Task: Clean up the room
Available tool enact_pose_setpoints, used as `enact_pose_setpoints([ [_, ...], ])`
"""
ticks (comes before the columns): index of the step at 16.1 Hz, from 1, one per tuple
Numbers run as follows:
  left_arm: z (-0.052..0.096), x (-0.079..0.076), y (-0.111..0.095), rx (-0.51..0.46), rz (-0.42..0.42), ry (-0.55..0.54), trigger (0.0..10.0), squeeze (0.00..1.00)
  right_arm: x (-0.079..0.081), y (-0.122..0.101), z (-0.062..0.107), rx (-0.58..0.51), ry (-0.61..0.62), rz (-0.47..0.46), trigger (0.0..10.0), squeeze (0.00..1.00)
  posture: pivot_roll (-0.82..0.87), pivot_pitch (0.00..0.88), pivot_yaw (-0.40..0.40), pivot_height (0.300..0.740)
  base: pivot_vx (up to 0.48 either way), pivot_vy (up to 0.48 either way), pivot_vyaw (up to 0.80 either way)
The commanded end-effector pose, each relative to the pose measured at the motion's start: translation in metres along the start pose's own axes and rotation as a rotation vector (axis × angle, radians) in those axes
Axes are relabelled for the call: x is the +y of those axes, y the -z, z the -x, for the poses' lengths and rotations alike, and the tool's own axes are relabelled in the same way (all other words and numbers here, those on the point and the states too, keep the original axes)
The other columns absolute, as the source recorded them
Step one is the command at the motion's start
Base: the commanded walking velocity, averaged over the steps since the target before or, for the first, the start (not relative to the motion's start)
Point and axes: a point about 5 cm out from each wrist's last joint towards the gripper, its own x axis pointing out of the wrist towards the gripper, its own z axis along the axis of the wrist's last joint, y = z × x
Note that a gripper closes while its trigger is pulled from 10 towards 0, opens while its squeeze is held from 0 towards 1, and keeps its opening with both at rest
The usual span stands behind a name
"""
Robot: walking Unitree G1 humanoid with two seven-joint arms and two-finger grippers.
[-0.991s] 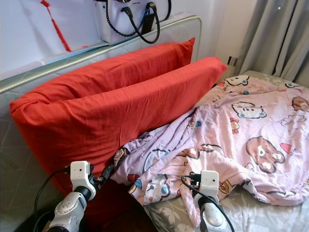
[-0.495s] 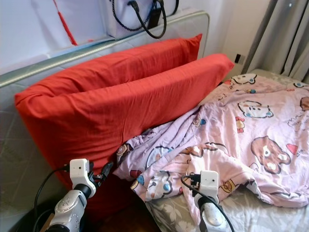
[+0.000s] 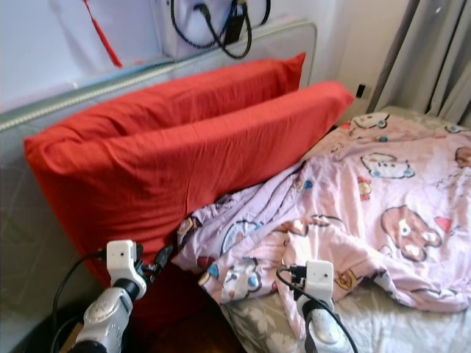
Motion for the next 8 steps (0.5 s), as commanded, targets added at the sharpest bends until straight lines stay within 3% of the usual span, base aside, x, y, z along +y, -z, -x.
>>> enact_pose_setpoints([
  [1,0.0008,0.0009,0.0013,0.011,-0.002,0.006,10.0,0.0,0.0031,0.0017,0.0002,0.01,-0.018,0.01,10.0,0.0,-0.01,0.0,0.028,0.645,0.0,0.0,0.0],
  [8,0.0004,-0.0006,0.0014,0.012,0.001,0.013,10.0,0.0,0.0052,0.0003,0.0002,-0.002,-0.034,0.015,10.0,0.0,-0.01,0.0,0.027,0.645,0.0,0.0,0.0],
])
